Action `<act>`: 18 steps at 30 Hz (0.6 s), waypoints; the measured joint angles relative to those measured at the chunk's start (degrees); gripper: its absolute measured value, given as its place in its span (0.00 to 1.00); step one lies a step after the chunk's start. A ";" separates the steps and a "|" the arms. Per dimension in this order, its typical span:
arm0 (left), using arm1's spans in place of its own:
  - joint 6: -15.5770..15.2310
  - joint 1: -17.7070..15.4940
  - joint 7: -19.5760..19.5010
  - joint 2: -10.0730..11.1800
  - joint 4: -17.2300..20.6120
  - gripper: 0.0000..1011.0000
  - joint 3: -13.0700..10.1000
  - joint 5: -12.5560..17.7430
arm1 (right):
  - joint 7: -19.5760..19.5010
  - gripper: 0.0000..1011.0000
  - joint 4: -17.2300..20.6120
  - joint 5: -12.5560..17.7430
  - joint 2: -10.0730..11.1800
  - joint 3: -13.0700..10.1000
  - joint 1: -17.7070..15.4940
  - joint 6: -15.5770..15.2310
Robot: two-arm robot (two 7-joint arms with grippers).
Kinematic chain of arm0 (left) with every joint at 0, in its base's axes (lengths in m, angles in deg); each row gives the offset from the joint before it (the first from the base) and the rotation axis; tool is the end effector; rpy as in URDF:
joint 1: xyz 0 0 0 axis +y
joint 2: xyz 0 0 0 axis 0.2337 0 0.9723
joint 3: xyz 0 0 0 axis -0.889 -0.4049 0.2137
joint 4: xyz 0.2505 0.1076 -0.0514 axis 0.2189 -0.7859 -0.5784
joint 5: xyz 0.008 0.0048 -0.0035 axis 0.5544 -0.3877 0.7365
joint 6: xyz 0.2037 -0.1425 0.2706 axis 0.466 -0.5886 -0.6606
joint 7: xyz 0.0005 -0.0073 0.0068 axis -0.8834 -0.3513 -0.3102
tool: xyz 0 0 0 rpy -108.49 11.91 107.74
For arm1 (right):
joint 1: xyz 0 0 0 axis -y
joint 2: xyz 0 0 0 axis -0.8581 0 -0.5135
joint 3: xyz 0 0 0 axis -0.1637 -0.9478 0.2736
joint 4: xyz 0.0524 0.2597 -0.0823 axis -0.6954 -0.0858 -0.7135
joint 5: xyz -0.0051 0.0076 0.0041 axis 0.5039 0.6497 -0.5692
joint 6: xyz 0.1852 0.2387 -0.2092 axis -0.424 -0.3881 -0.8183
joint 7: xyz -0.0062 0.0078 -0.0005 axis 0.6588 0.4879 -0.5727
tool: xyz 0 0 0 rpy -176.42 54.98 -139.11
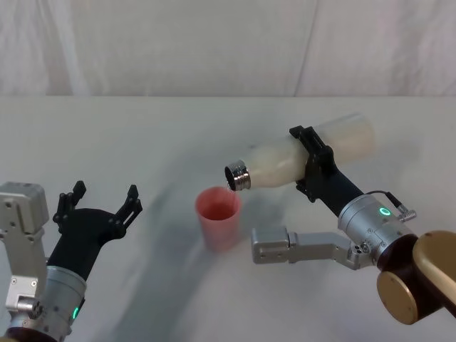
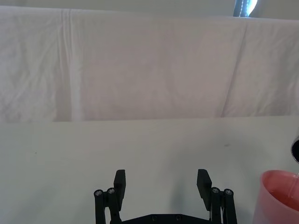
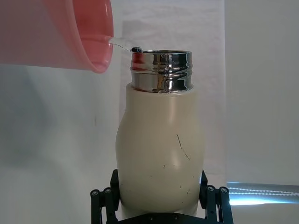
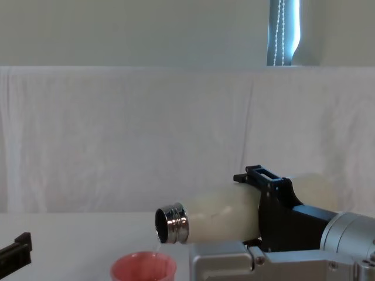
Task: Grasp the thermos with one hand and pour water into the cup lid.
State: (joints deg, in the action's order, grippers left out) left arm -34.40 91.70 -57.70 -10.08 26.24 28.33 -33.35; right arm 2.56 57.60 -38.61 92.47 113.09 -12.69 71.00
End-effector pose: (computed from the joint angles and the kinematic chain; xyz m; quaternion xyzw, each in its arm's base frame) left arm 0.3145 0.0282 -0.2734 -0.0175 0.0064 0.6615 0.7497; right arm 0.4005 0.1194 -0.2490 -0.3731 -0.6024 -0.3436 0.6163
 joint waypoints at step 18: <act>0.00 0.00 0.00 0.00 0.00 0.99 0.00 0.00 | 0.96 0.95 1.57 -0.50 0.91 0.21 0.12 -0.46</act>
State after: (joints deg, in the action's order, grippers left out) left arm -34.40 91.70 -57.70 -10.08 26.24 28.33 -33.35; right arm 3.52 59.17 -39.10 93.38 113.30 -12.57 70.53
